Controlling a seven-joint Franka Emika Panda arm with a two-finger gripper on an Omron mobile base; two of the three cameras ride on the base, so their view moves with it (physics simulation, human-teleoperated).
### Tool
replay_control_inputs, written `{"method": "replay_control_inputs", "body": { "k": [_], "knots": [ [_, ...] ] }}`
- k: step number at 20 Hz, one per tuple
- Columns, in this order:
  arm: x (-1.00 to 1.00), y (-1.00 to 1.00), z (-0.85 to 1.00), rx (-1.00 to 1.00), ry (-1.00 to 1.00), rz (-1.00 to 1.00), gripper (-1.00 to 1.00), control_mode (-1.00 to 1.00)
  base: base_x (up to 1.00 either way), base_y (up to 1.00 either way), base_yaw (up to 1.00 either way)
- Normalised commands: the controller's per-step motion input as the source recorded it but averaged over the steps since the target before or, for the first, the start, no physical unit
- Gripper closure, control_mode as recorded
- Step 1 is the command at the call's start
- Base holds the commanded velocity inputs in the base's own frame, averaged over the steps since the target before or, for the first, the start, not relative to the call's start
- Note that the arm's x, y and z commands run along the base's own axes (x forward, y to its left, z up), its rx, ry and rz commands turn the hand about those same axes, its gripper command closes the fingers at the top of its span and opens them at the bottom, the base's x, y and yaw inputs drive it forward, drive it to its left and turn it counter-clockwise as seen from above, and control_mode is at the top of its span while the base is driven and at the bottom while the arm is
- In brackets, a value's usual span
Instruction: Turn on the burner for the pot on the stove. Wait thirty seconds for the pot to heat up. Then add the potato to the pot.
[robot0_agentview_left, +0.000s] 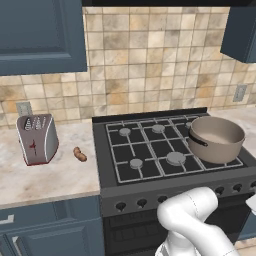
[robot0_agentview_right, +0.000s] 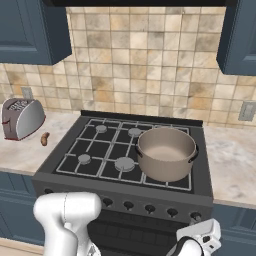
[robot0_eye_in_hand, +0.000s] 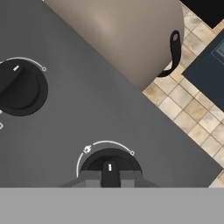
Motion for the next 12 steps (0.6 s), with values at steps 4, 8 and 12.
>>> {"method": "replay_control_inputs", "body": {
  "k": [4,8,12],
  "knots": [
    [0.0,0.0,0.0,0.0,0.0,0.0,1.0,-1.0,0.0,0.0,0.0],
    [0.0,0.0,0.0,0.0,0.0,0.0,1.0,-1.0,0.0,0.0,0.0],
    [0.0,0.0,0.0,0.0,0.0,0.0,1.0,-1.0,0.0,0.0,0.0]
  ]
}}
